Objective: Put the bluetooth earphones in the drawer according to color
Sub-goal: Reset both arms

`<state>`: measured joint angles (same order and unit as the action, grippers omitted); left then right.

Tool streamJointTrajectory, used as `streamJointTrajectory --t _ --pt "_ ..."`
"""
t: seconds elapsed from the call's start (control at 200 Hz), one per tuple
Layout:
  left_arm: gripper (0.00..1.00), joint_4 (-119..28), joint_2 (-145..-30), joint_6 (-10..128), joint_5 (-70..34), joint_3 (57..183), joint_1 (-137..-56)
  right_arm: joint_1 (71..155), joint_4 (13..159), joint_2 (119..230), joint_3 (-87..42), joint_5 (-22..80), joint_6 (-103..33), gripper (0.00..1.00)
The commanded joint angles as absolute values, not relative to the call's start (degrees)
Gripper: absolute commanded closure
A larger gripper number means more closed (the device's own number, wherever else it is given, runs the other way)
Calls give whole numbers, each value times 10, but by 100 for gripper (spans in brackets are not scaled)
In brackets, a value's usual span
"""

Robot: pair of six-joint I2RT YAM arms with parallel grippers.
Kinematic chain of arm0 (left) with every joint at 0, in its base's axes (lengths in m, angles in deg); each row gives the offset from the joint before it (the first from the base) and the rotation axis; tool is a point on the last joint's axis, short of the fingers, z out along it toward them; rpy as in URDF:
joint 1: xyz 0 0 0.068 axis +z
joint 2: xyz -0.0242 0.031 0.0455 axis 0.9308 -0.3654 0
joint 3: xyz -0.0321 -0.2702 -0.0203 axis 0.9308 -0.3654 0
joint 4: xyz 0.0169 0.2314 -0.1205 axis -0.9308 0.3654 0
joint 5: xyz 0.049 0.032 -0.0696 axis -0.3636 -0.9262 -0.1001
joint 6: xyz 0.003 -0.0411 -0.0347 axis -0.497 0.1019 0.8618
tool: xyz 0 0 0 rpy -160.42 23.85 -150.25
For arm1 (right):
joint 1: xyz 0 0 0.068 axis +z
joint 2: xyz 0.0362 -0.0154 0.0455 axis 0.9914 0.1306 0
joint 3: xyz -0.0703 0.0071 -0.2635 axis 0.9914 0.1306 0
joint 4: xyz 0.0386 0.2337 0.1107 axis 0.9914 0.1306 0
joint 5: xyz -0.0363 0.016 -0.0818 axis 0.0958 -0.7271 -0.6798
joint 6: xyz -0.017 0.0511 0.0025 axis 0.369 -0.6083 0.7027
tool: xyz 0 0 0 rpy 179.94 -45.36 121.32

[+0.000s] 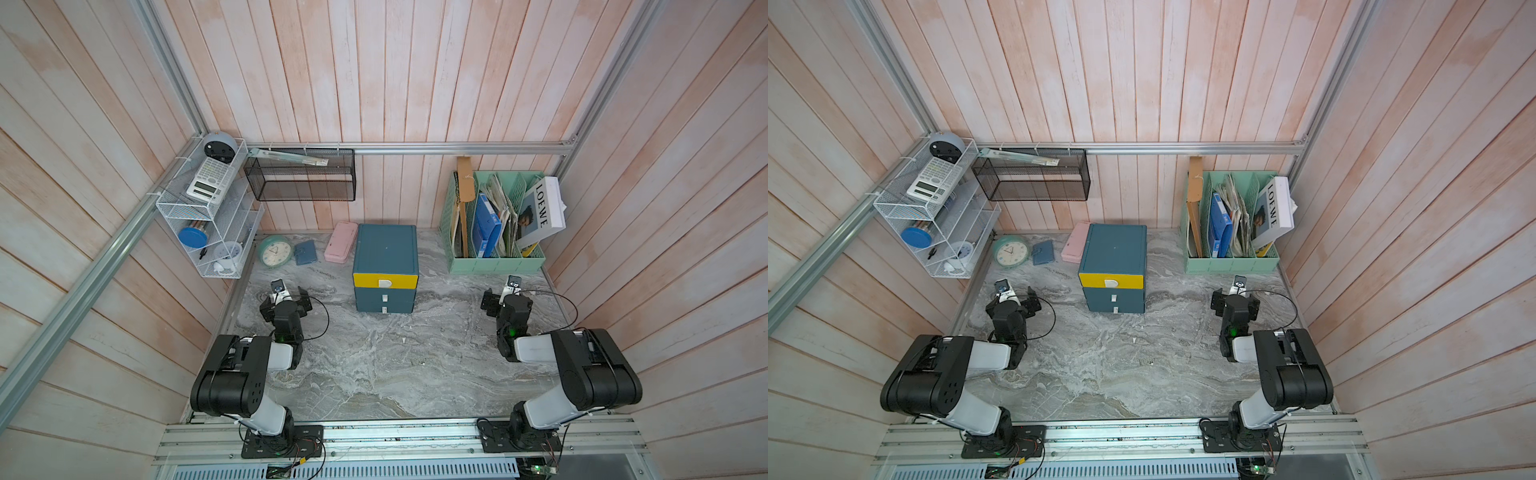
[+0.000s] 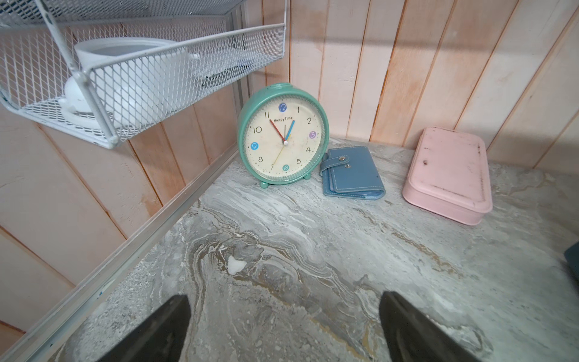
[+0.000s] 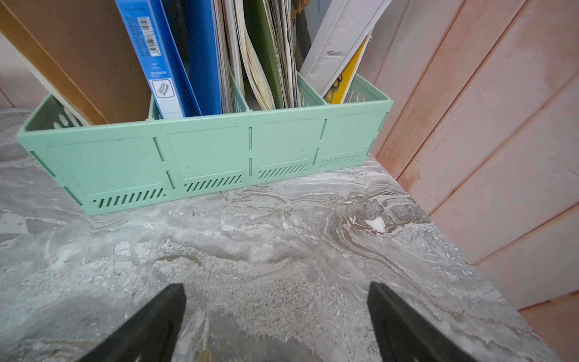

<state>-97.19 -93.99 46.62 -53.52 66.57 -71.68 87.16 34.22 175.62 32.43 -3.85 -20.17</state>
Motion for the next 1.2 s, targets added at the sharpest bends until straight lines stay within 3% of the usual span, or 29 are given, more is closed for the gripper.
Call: streamJointTrajectory --t 0.0,1.195 --pt "0 -970 -940 469 -540 672 -714 868 328 1760 326 -37 -204 2" --pt "0 -970 -941 473 -548 673 -713 868 328 1760 327 -38 -204 2"
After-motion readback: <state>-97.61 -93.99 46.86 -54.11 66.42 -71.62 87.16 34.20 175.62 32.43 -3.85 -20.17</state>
